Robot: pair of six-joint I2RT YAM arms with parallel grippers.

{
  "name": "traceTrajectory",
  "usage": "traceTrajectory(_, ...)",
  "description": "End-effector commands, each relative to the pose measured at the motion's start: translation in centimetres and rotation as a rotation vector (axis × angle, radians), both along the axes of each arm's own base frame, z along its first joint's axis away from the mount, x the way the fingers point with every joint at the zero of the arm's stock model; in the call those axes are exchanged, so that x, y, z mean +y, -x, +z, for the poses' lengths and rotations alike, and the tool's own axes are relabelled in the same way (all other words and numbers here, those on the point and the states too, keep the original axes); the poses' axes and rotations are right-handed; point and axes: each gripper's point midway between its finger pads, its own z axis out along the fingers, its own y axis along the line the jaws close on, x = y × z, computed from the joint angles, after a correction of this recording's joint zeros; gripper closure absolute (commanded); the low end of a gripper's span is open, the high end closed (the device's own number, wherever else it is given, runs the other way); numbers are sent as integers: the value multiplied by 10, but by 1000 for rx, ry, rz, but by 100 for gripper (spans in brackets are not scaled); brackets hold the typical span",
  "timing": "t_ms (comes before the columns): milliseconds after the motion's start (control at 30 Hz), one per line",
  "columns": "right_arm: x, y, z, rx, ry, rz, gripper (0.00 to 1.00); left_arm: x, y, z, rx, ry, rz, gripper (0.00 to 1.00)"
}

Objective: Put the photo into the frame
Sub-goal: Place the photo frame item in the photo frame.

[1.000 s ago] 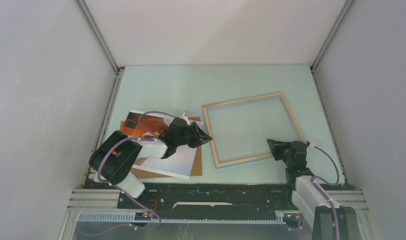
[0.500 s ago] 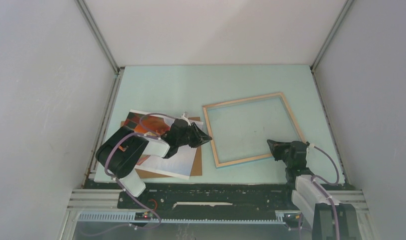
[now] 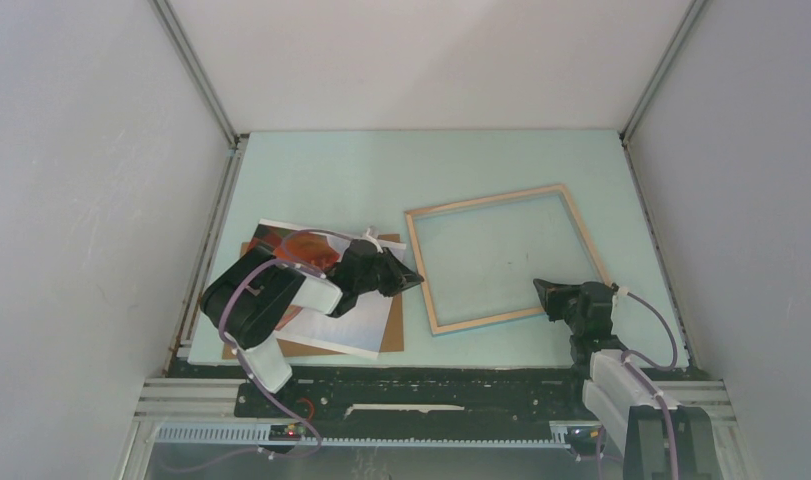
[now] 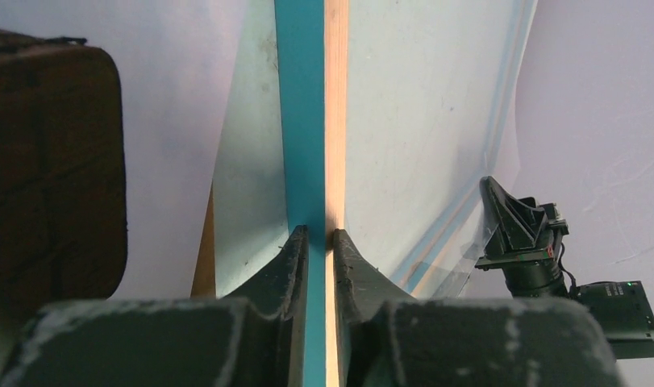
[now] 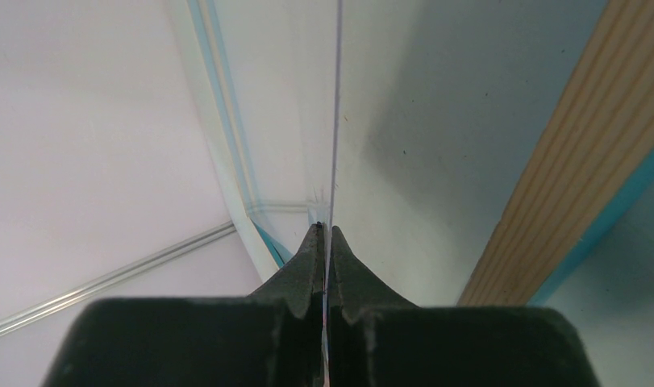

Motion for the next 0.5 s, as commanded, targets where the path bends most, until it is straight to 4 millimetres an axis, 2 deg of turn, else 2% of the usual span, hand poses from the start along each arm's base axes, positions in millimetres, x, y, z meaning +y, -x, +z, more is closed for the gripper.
traceTrajectory(0,-1,12,-18,40,-6,-9,100,-2,-3,0,-12,0,1,88)
traceTrajectory(467,-2,19,-21,46,-5,2,100,-1,0,-3,-4,-3,-3,94)
